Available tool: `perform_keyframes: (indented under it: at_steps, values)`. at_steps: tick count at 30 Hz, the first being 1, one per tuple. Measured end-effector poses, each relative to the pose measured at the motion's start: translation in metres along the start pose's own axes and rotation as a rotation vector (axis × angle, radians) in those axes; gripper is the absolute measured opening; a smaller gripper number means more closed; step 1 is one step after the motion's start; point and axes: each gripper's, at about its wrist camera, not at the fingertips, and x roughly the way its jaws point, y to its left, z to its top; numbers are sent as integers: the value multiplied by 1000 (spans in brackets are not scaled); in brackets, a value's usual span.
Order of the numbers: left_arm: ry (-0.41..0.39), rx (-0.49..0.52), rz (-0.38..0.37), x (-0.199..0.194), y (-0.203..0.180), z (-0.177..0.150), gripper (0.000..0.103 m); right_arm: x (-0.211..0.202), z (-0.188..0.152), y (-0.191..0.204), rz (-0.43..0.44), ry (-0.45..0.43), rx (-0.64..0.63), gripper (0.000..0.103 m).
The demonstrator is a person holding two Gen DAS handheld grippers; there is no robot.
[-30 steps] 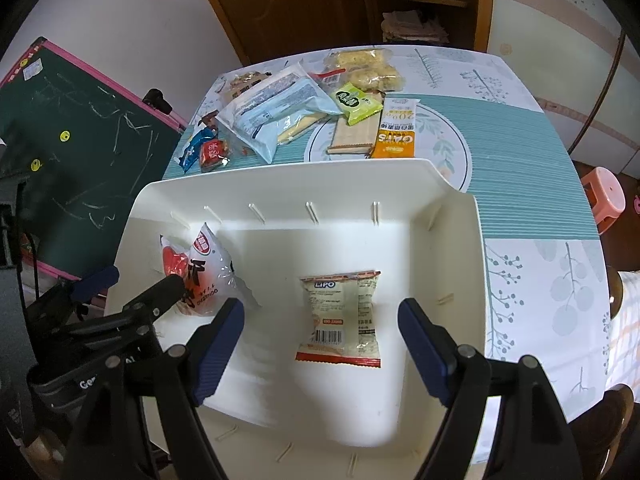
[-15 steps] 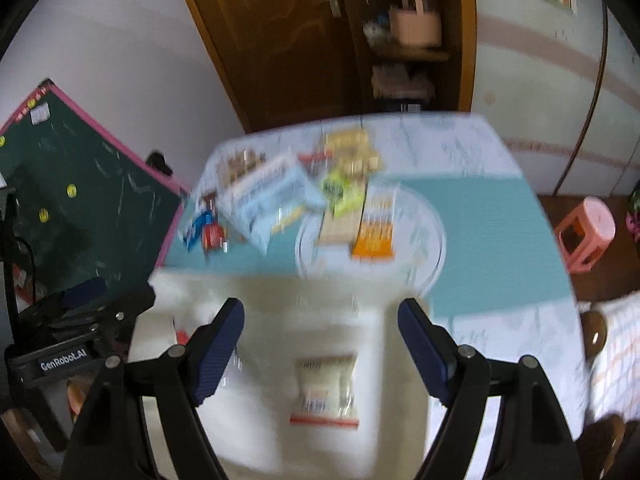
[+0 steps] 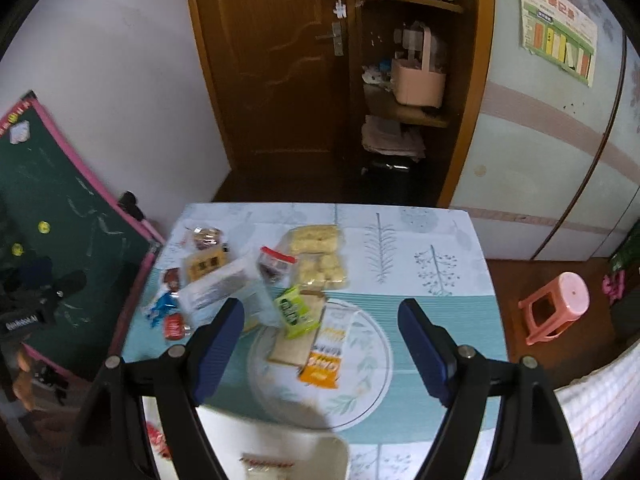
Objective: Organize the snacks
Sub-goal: 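Grasp the orange pastry packet with the left tool while the right grasps the OATS bar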
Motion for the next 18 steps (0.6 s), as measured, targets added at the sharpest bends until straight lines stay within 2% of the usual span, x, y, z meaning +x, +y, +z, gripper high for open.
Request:
perform_keyframes:
  at_steps: [3, 8, 11, 13, 18]
  values:
    - [109, -21, -6, 46, 6, -1, 98, 32, -2, -2, -17, 54, -9, 80]
    - [250, 6, -4, 115, 5, -18, 98, 96, -18, -7, -55, 195, -12, 77]
    - [323, 17, 2, 147, 3, -27, 98, 141, -33, -14, -71, 337, 3, 64]
    - [352, 25, 2, 160, 1, -30, 98, 159, -39, -19, -63, 397, 26, 53]
    - [427, 4, -7, 187, -2, -35, 97, 191, -49, -19, -38, 482, 51, 50]
